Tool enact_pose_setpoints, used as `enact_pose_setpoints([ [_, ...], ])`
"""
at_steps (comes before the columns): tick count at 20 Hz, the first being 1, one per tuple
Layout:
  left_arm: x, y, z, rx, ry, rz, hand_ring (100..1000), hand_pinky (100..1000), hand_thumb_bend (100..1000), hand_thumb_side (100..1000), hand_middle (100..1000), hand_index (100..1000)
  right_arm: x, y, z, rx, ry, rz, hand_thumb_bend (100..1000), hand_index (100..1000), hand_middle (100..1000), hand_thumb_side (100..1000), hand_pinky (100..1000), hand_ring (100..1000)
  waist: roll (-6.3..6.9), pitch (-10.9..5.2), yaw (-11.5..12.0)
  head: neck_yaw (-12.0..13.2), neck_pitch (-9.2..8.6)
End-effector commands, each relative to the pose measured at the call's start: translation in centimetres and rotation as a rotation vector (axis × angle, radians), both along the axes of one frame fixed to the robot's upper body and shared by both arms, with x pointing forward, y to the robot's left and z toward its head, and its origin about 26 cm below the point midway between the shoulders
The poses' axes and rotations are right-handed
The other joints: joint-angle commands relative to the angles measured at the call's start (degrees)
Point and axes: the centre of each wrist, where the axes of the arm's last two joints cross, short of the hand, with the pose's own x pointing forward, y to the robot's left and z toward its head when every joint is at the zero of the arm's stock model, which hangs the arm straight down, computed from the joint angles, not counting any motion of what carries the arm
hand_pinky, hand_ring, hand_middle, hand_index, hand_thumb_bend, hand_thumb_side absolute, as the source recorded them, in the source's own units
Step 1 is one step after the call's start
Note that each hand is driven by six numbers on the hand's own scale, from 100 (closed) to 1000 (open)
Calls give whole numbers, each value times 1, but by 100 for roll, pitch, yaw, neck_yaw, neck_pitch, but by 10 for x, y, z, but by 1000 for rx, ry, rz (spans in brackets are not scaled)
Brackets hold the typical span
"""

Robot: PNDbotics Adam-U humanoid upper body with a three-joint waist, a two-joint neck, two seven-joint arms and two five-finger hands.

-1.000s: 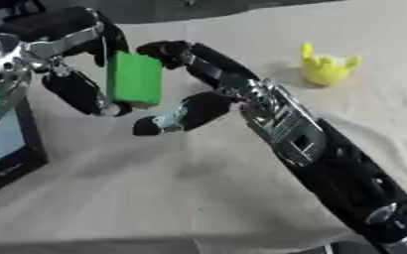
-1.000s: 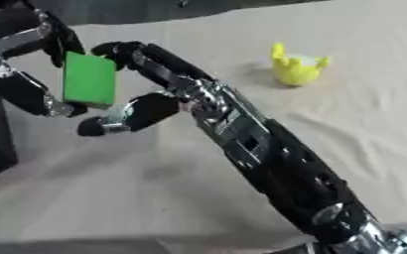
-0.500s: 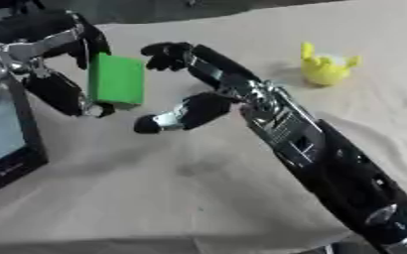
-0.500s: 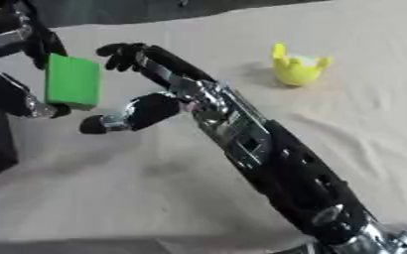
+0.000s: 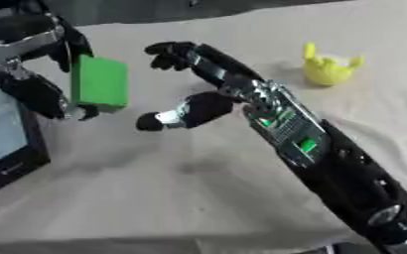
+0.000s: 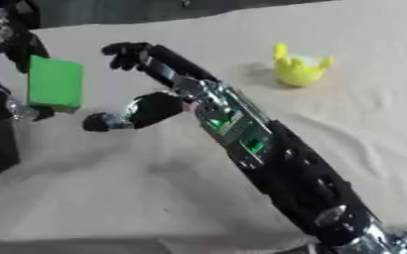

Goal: Pick up the objects with one hand, pass them to the other hand, and then place them into the box on the other side of the table.

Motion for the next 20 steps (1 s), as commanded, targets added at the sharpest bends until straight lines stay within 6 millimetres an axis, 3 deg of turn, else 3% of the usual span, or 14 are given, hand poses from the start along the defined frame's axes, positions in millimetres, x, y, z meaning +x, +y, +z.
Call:
enact_pose_setpoints([
  [1,-4,10,15,2,-52,27,542,699,363,100,355,366,-3,-1,13,7,-41,7,771,925,766,583,865,835,32,-25,2,38,-78],
  [2,-4,12,15,2,-53,35,546,700,364,100,357,368,-2,-1,14,7,-42,4,766,921,762,573,860,832,32,-26,17,99,-81],
  [7,-1,60,10,-16,-86,227,547,702,366,100,357,369,-4,-4,20,25,-59,-6,762,919,760,567,859,829,-9,-25,30,615,-108],
  [20,5,120,-12,-39,-76,447,556,708,365,100,362,374,-13,-12,41,116,-116,-19,758,913,753,554,854,822,-123,5,20,1154,-192],
])
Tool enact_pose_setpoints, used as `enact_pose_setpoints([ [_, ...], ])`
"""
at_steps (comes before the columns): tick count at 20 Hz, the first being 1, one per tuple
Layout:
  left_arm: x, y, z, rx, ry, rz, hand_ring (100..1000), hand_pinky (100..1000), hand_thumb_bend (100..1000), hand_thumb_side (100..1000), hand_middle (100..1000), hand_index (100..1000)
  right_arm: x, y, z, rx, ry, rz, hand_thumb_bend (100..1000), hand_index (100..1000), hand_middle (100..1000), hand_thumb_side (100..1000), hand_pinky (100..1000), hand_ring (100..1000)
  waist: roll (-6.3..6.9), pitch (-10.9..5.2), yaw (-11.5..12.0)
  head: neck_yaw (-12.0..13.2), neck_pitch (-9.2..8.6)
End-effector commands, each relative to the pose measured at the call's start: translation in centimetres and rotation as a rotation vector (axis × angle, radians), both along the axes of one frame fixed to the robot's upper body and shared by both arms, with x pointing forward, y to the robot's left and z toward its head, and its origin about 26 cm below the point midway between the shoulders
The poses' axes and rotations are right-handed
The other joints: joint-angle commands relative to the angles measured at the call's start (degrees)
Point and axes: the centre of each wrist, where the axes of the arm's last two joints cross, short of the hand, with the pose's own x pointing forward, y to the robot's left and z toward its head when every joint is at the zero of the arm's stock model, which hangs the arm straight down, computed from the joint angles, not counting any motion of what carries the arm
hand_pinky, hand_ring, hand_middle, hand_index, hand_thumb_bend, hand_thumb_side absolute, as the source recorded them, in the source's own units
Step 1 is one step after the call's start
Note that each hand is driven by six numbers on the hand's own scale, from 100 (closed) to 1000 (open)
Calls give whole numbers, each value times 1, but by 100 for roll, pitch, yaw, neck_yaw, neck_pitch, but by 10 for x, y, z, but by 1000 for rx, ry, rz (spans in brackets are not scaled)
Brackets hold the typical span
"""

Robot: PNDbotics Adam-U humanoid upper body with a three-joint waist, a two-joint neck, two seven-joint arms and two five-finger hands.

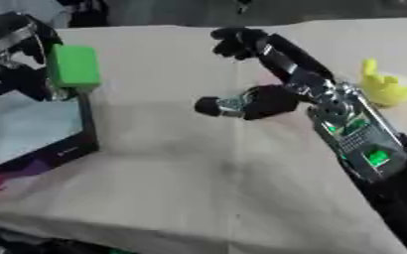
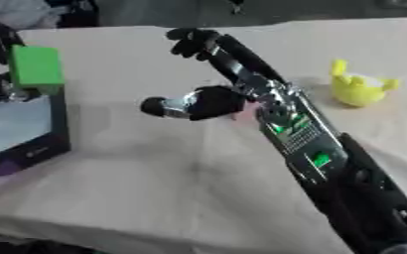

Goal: Pick up the objects with one hand, pass them to the other hand, and then place them into the box on the other side of the table.

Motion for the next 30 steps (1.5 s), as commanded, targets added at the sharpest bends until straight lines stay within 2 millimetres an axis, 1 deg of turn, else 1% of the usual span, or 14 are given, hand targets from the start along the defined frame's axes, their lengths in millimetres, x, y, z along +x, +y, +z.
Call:
enact_pose_setpoints([
  [1,-2,19,14,21,-39,61,558,709,364,100,364,376,-5,-4,18,35,-52,1,758,913,752,553,854,822,-83,8,19,109,-79],
  [12,10,51,-4,34,-5,190,577,716,358,105,382,397,-8,-10,25,77,-71,-19,762,912,750,542,852,819,-127,38,7,176,-117],
  [16,14,57,-11,34,18,205,599,727,394,100,434,459,-9,-10,26,83,-73,-22,764,911,749,539,852,818,-136,50,4,197,-111],
  [18,16,61,-14,39,34,212,611,739,457,100,463,494,-9,-10,26,83,-74,-22,766,911,749,535,852,818,-143,54,-1,198,-114],
  [19,16,63,-16,42,41,216,633,760,512,106,499,547,-10,-10,26,83,-73,-22,769,911,749,528,852,818,-145,56,-3,198,-115],
  [21,18,67,-20,49,57,227,700,800,605,187,589,652,-10,-10,26,81,-73,-20,773,911,748,519,851,818,-146,58,-3,187,-116],
  [22,19,69,-21,53,65,232,724,811,638,225,618,681,-10,-10,26,80,-73,-20,772,911,748,519,851,818,-145,60,-3,179,-117],
  [23,19,71,-23,57,73,238,769,830,710,298,688,748,-10,-10,26,80,-73,-20,772,911,748,520,851,817,-144,61,-3,167,-116],
  [24,20,73,-24,63,78,244,798,844,759,339,735,785,-10,-10,26,80,-73,-21,772,911,748,520,851,817,-142,61,-3,155,-114],
  [25,20,75,-25,69,82,250,820,858,788,362,760,808,-10,-11,26,81,-73,-21,772,911,748,520,851,817,-140,61,-4,145,-115],
  [26,21,77,-25,74,86,257,853,881,838,399,796,842,-10,-11,26,81,-73,-22,772,911,748,519,851,817,-138,61,-4,130,-115],
  [27,21,79,-26,79,89,264,871,894,869,409,814,857,-10,-11,26,81,-72,-23,772,911,748,519,851,817,-135,60,-5,116,-116],
  [28,22,80,-27,83,91,270,877,898,889,414,821,864,-10,-11,26,82,-71,-24,772,911,748,519,851,817,-132,59,-6,105,-117],
  [30,22,82,-27,89,92,278,876,897,900,410,820,864,-10,-11,26,82,-70,-24,772,911,748,520,851,817,-127,56,-6,79,-119],
])
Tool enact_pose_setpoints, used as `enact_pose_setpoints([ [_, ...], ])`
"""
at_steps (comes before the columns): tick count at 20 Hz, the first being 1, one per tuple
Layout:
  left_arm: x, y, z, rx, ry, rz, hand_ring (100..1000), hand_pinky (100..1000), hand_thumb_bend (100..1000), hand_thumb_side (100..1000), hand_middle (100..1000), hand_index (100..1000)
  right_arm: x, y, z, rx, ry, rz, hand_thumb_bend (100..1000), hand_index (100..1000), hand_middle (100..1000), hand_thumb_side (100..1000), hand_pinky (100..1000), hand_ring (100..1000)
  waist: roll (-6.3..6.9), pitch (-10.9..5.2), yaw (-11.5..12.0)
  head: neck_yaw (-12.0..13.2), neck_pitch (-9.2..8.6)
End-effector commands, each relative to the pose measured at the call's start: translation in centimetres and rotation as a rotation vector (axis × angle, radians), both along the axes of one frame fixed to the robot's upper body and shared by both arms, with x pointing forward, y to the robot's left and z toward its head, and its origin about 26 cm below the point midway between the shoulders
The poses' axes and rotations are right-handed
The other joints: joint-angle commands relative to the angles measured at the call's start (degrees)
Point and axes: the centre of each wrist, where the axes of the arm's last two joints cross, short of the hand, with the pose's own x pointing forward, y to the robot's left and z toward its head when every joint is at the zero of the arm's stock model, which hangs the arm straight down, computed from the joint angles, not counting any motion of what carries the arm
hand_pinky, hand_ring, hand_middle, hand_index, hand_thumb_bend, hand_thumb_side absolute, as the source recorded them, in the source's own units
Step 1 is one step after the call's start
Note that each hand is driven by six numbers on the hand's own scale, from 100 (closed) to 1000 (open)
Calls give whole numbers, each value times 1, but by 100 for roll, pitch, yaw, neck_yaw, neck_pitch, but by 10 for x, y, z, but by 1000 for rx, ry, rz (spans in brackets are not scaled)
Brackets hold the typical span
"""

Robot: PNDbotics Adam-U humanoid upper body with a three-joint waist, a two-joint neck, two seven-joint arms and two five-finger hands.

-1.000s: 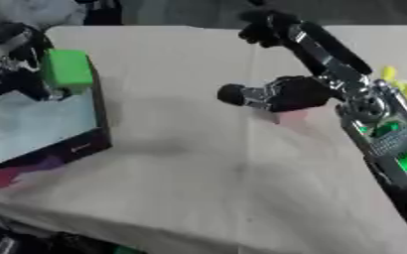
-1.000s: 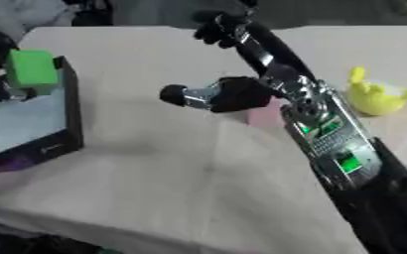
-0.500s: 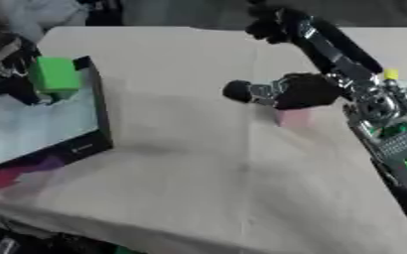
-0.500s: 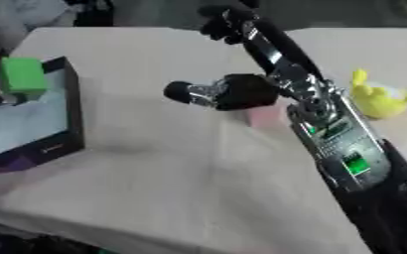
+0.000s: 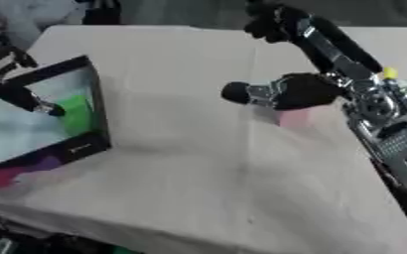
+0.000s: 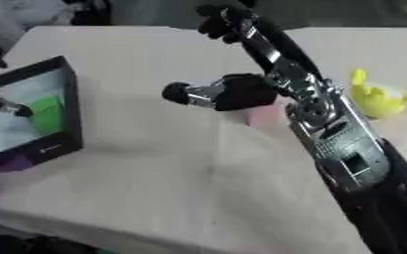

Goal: Pick up the objects with one hand, pass them to the other hand, and then place them into the box on the other side of the table.

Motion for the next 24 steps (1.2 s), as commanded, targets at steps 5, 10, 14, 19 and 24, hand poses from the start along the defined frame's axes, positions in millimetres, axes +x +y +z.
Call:
enact_pose_setpoints([
  [5,-2,8,20,24,-91,43,836,866,770,449,787,844,-3,-4,11,13,-33,-5,772,911,747,518,851,817,-25,-2,8,-135,-39],
  [10,-5,-8,39,-40,-241,-1,798,858,524,631,776,832,-1,-9,13,25,-36,-28,699,915,755,486,855,822,-27,-31,19,-393,-15],
  [14,-10,-24,49,-108,-360,-102,789,865,414,691,761,839,2,-17,16,20,-32,-63,565,927,774,461,866,835,-36,-61,6,-601,4],
  [19,-14,-38,49,-191,-451,-191,778,863,499,600,749,834,9,-32,21,-36,1,-89,731,932,791,307,871,848,-49,-89,-33,-782,26],
  [24,-15,-45,46,-278,-516,-193,766,861,533,582,735,822,21,-53,38,-102,40,-95,752,910,786,288,872,846,-58,-128,-54,-839,52],
])
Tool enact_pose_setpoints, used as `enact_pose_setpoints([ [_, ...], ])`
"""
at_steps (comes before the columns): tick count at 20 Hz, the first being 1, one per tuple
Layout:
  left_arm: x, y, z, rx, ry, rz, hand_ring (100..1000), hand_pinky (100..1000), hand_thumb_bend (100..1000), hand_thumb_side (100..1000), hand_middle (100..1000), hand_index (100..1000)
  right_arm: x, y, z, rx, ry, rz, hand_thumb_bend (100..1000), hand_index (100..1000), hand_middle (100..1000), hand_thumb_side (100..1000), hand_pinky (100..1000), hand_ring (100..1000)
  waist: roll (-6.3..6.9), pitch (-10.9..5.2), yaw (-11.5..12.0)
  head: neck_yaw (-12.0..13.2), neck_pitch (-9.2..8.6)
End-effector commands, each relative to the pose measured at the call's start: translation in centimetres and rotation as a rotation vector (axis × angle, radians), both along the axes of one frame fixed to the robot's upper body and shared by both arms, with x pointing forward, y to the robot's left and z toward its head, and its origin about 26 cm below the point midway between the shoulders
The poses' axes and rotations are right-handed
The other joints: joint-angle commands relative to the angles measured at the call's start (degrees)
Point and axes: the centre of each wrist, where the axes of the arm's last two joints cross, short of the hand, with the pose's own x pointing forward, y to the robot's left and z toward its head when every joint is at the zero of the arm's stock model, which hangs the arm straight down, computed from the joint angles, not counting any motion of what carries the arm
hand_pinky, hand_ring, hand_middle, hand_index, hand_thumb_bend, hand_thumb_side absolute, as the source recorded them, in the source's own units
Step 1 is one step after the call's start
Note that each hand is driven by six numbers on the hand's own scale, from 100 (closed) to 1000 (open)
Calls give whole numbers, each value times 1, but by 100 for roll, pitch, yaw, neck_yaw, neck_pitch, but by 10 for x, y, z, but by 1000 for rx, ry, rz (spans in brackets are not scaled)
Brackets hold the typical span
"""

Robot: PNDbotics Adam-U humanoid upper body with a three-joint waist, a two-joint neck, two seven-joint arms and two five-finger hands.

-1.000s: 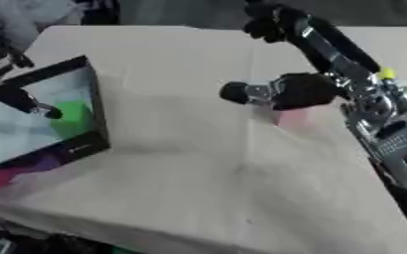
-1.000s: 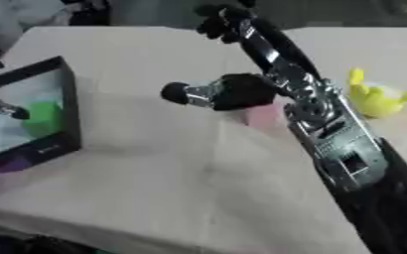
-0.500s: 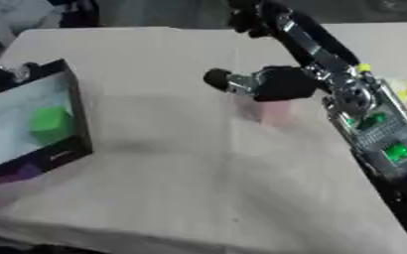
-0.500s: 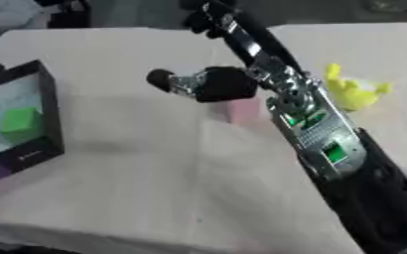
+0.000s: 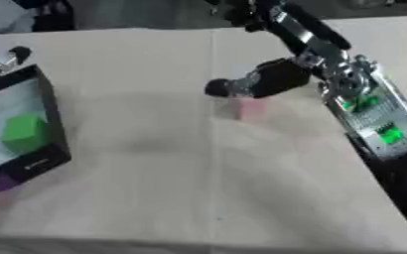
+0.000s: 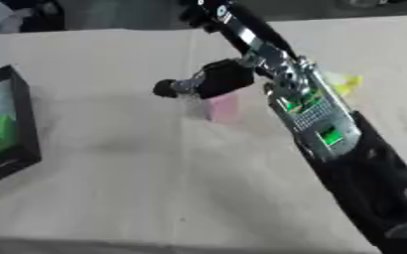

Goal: Pick up the objects with one hand, pass them to the other hand, and then place them into the box on the other side of the table.

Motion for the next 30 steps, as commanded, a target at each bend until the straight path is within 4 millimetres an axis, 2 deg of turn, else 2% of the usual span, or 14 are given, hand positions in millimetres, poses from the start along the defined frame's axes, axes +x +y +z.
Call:
enact_pose_setpoints([
  [1,-4,1,13,-44,-73,4,764,860,538,581,733,820,6,-17,23,-33,-3,-6,667,911,788,344,874,849,-57,-133,9,-58,31],
  [2,-4,0,12,-63,-83,0,760,859,542,580,730,817,8,-20,27,-43,3,-1,757,910,792,290,874,850,-57,-139,14,-78,29],
  [6,-5,-12,8,-167,-144,-47,738,846,554,570,715,803,15,-27,45,-117,4,48,752,907,807,293,880,860,-75,-146,53,-215,23],
  [11,-7,-26,1,-294,-210,-100,724,842,553,569,701,794,24,-23,57,-253,-13,117,735,909,826,280,886,872,-106,-140,106,-373,35],
  [17,-10,-31,2,-396,-260,-132,722,844,556,571,701,794,48,-25,60,-409,-12,122,711,914,852,265,896,893,-123,-112,163,-491,16],
  [23,-11,-33,8,-460,-283,-154,723,845,558,568,701,792,70,-27,57,-557,-7,120,707,920,879,192,908,917,-126,-50,234,-584,-47],
  [25,-11,-34,9,-469,-289,-155,723,845,557,568,700,792,76,-29,56,-601,-3,121,660,920,880,241,909,918,-120,-31,250,-613,-67],
  [28,-11,-33,9,-477,-291,-152,724,845,557,568,699,792,87,-38,52,-675,27,123,666,922,879,227,910,918,-106,-5,265,-654,-86],
  [29,-11,-33,9,-479,-291,-149,724,844,556,568,698,791,90,-45,57,-725,58,145,664,924,878,205,910,917,-98,1,262,-661,-86],
  [30,-11,-33,9,-480,-291,-146,724,844,555,568,698,791,94,-52,60,-754,74,154,661,925,879,230,910,917,-93,6,264,-670,-87],
])
